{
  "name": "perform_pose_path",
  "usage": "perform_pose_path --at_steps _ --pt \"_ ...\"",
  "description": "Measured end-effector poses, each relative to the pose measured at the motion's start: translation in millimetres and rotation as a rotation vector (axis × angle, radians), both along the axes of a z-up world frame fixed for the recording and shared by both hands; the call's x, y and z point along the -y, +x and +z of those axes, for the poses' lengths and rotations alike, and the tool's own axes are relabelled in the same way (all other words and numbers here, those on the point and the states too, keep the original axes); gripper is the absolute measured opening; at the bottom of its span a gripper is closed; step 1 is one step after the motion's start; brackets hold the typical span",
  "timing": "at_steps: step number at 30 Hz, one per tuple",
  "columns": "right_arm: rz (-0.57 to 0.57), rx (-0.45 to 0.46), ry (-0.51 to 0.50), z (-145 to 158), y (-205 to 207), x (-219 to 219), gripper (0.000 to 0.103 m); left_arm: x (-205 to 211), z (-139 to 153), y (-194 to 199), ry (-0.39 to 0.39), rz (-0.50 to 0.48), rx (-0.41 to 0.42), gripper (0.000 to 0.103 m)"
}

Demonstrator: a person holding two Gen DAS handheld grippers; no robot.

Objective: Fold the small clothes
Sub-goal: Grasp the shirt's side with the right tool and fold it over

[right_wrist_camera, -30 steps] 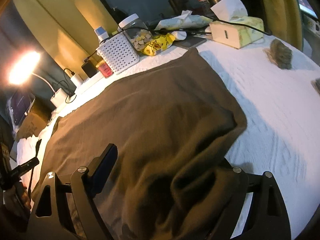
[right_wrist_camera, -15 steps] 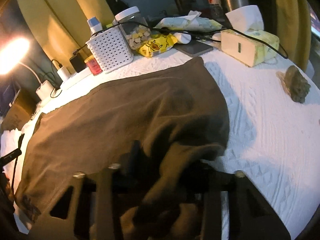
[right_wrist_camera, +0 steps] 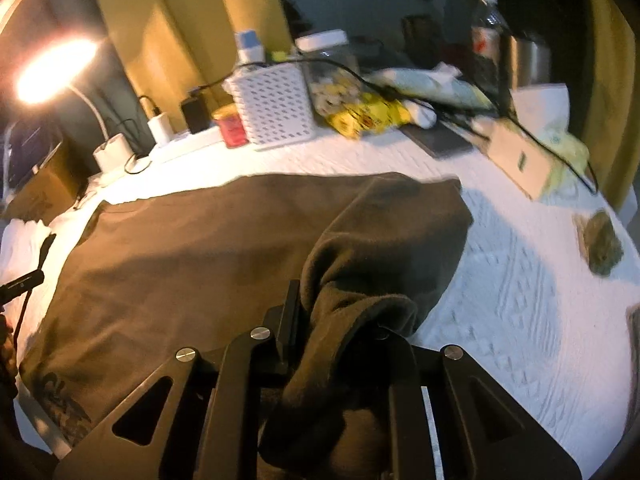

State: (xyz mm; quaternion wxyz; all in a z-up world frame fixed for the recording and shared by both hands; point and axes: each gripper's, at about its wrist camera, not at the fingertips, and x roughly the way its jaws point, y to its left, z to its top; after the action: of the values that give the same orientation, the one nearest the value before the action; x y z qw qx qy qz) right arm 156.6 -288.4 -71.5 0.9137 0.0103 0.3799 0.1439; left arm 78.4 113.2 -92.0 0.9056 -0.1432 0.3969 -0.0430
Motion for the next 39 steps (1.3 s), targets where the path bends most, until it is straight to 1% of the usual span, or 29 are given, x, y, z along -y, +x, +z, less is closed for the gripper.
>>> perform_pose_path --at_steps 4,10,15,22,29,35,39 --pt "0.059 0.025 -0.007 13 -1 -25 0.017 -9 -3 -7 -0.012 0.013 0.009 0.076" --pt "0.167 0.041 -0.044 24 -1 -75 0.017 -16 1 -15 0.004 0.006 0.041 0.076" --pt "0.235 0.037 -0.054 21 -1 -107 0.017 -25 4 -20 0.000 0.012 0.062 0.076" --pt "0.307 0.028 -0.051 19 -2 -146 0.017 -36 1 -26 -0.015 0.023 0.066 0.076" --pt "0.370 0.023 -0.054 19 -4 -178 0.017 -50 -3 -35 -0.028 0.058 0.070 0.076" --pt "0.434 0.016 -0.064 17 -8 -208 0.017 -66 -1 -46 -0.042 0.111 0.096 0.076" --pt "0.466 0.004 -0.073 12 -9 -225 0.017 -70 0 -50 -0.041 0.120 0.100 0.076"
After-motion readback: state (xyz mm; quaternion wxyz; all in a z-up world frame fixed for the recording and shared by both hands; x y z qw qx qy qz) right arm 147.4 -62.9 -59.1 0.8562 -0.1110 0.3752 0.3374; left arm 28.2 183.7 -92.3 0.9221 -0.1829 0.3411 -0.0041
